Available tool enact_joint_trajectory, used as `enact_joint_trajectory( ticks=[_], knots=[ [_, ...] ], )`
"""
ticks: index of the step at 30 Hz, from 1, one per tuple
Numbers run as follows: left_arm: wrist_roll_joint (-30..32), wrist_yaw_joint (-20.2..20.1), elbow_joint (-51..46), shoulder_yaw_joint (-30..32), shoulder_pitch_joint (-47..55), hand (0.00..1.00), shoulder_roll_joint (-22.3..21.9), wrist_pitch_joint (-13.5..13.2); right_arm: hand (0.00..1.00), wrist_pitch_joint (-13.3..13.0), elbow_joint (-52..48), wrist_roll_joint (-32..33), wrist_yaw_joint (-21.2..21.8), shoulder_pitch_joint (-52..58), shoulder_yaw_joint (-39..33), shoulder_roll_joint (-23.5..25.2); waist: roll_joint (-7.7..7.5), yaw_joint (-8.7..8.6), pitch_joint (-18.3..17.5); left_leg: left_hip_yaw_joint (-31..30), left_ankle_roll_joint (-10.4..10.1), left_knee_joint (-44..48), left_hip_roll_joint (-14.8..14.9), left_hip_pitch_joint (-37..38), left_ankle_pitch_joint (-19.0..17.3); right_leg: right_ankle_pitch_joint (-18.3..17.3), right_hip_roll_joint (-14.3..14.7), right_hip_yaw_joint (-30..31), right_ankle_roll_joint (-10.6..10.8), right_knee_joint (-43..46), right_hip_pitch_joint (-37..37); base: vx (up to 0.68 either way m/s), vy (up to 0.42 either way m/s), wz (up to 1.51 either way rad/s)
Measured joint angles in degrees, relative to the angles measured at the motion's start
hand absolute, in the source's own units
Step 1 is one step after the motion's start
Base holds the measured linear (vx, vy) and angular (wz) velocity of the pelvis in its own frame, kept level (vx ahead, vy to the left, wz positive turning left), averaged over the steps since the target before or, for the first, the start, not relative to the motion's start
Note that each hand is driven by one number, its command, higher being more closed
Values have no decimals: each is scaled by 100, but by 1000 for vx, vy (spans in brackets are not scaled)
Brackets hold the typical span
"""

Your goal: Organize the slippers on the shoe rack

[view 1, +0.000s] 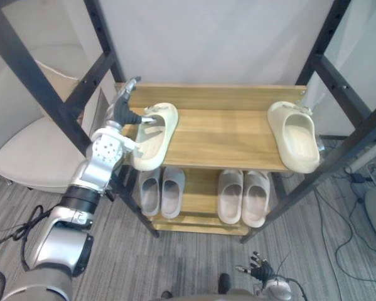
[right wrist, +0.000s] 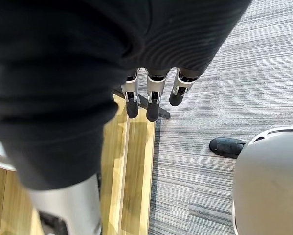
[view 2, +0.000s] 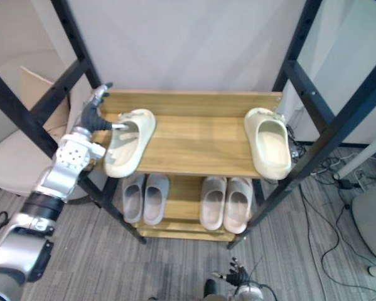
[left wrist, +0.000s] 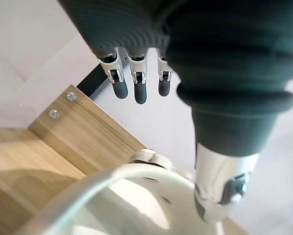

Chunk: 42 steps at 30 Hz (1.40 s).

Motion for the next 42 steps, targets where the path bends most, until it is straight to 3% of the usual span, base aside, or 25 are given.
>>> enact_joint_trajectory(
  ticks=[7, 19, 20, 42],
  knots=[
    [421, -12, 198, -115, 0, 0, 42, 100, 0, -6, -37, -1, 15, 21, -16, -2, 5, -6, 1, 89, 1, 0, 1, 13, -2, 4, 5, 85, -7, 0, -30, 0, 0, -5],
    [329, -11, 908, -115, -253, 0, 8, 239, 0, -2, -235, 2, 49, 147, -34, 0, 10, -19, -6, 299, -2, 4, 37, -68, -3, -19, 40, 288, -60, 186, -299, -6, -5, -9],
    [317, -11, 939, -115, -276, 100, -8, 244, 0, -1, -238, 3, 50, 151, -35, 0, 10, -21, -6, 321, -2, 4, 38, -75, -3, -19, 41, 312, -60, 204, -328, -22, -3, -11],
    [40, 8, 1259, -110, -650, 100, -281, 272, 0, 81, -207, 4, 28, 501, -274, -67, 12, -131, -6, 602, -9, -3, 43, -75, -8, 23, 66, 565, -64, 281, -509, -9, -4, -7]
  ],
)
